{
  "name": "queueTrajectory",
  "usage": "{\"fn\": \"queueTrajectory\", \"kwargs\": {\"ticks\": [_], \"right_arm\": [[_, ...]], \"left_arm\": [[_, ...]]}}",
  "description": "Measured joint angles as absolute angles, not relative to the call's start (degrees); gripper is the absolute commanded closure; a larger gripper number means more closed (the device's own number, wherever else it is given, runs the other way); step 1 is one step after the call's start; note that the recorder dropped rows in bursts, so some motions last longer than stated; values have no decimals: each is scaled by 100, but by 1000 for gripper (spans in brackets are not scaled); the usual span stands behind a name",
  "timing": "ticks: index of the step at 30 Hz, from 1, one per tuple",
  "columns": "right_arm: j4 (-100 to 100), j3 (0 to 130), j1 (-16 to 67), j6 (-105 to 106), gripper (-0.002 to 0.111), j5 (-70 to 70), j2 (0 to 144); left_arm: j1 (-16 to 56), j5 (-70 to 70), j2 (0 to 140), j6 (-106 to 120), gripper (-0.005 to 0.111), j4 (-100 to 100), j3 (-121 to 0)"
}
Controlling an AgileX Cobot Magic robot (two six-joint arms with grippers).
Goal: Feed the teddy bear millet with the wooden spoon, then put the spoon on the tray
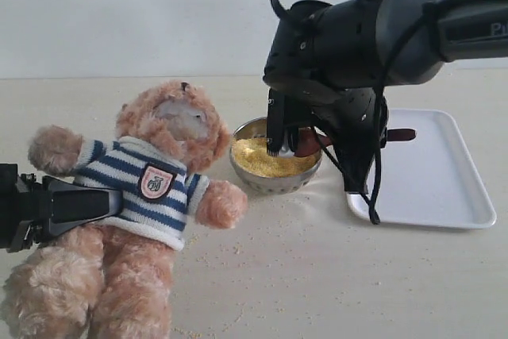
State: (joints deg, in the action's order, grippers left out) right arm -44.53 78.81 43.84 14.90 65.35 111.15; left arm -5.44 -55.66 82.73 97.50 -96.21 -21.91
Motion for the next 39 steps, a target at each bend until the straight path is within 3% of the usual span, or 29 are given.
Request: {"fn": "queueTrajectory", "kwargs": {"ticks": [24, 39], "right_arm": [[-4980, 7930, 4395, 1297, 108, 6082, 11607], [-4307, 8126, 4395, 1192, 108, 6109, 11607]], "left_arm": [[-544, -5285, 8273, 9750, 102, -9597, -2191], [-544, -5262, 8273, 9794, 102, -9619, -2191]]}}
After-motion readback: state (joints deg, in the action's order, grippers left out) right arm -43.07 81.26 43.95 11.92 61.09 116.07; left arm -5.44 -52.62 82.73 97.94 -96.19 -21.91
